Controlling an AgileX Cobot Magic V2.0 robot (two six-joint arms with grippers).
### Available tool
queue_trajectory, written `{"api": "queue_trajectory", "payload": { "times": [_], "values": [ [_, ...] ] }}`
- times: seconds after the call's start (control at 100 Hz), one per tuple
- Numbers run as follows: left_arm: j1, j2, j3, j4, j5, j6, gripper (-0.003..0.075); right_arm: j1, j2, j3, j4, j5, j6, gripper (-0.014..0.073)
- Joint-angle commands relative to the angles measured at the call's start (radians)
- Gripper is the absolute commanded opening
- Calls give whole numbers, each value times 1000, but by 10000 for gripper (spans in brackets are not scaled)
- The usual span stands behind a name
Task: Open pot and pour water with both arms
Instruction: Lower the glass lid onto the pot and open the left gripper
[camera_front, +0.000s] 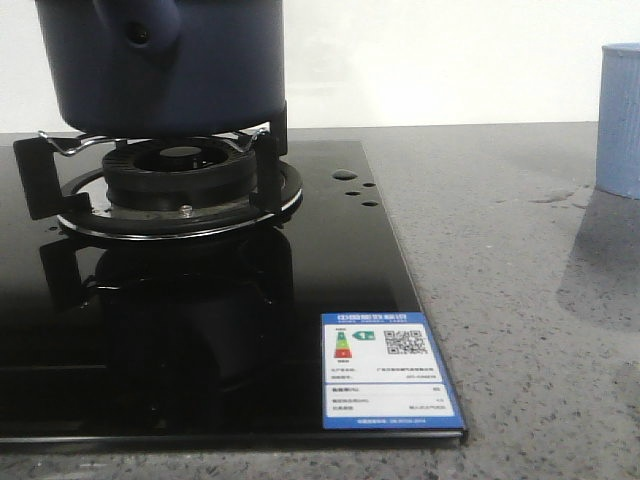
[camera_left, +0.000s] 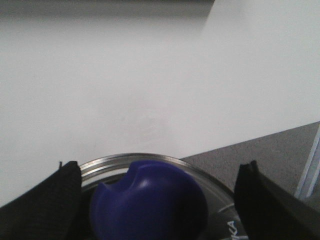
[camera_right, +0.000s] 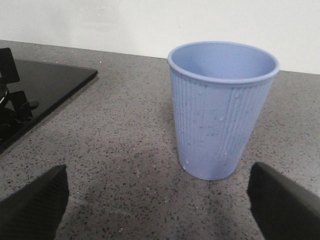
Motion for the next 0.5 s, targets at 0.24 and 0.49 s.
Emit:
{"api": "queue_trajectory", "payload": {
  "times": [0.24,0.49],
  "values": [
    [-3,-239,-36,96,-74,0,571,27,-12,-21,59,-194,-1,650],
    [122,-380,-36,96,4,2,442,27,-16,-85,359,-302,-1,209]
  ]
}}
